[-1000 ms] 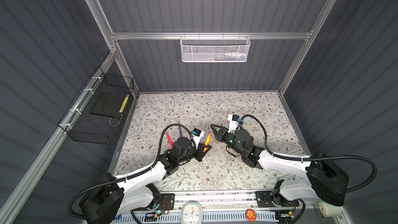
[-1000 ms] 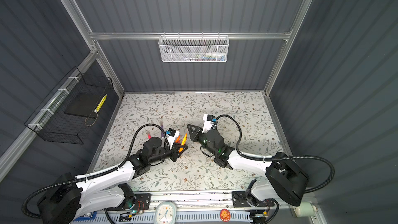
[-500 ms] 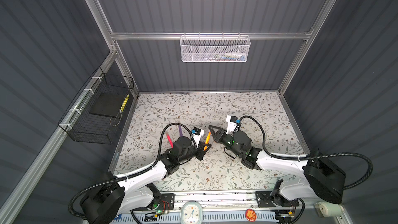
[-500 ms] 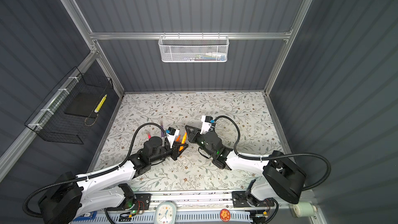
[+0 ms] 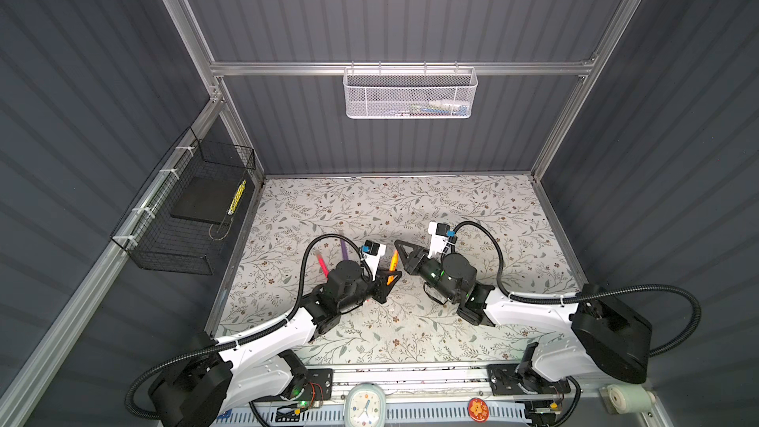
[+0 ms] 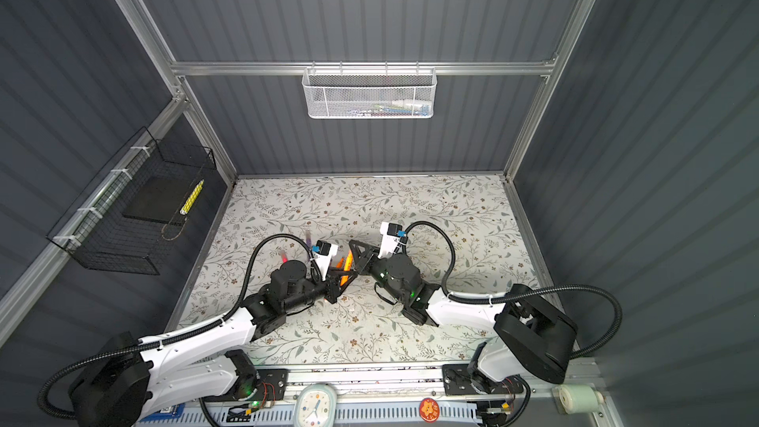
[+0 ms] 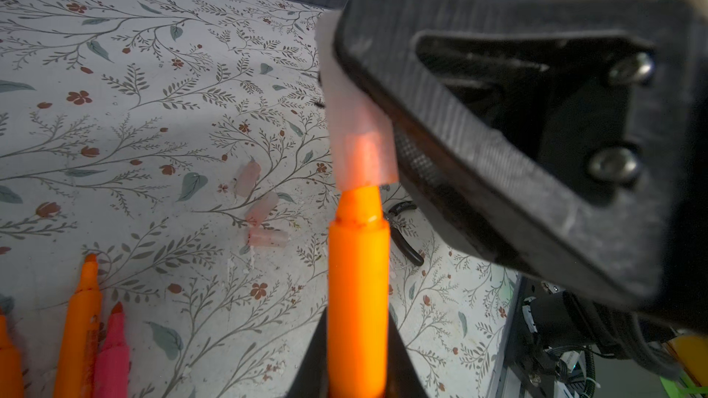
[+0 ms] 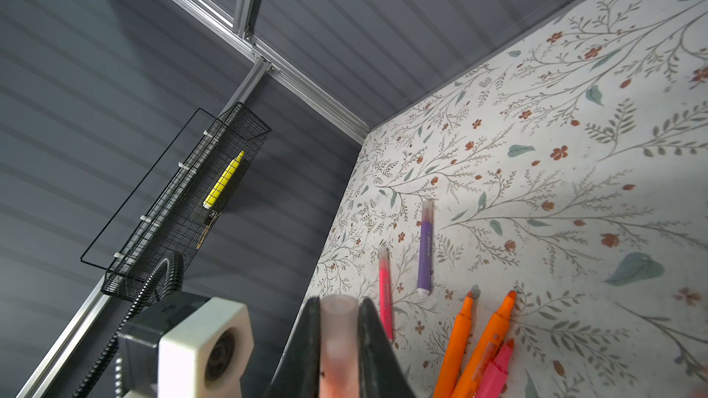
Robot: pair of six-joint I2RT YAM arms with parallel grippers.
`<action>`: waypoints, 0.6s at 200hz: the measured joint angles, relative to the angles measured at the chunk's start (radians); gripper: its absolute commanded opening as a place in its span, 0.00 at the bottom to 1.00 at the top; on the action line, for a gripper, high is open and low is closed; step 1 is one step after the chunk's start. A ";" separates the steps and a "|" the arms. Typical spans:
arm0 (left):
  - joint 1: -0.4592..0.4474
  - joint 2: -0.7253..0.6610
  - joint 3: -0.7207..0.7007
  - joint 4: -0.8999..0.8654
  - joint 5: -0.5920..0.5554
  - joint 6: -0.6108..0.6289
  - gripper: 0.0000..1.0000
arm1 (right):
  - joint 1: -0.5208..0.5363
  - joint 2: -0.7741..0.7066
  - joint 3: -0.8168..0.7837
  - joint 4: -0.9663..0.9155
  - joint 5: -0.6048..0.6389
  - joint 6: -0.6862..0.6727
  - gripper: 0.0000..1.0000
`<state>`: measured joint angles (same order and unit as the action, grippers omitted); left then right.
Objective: Insert pens into pen caps
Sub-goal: Put on the pen cap to the pen.
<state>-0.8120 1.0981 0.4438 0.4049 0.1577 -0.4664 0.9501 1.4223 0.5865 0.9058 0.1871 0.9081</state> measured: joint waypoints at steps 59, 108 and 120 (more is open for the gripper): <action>0.000 -0.016 0.000 0.000 0.012 -0.006 0.00 | 0.004 0.017 -0.067 0.167 -0.039 -0.054 0.00; 0.017 -0.018 0.000 0.004 0.126 -0.020 0.00 | 0.006 0.086 -0.168 0.462 -0.073 -0.082 0.00; 0.021 -0.018 0.000 0.007 0.141 -0.021 0.00 | 0.005 0.101 -0.173 0.499 -0.080 -0.083 0.01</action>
<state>-0.7910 1.0805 0.4438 0.4118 0.2989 -0.4873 0.9554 1.5234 0.4133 1.4052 0.1070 0.8253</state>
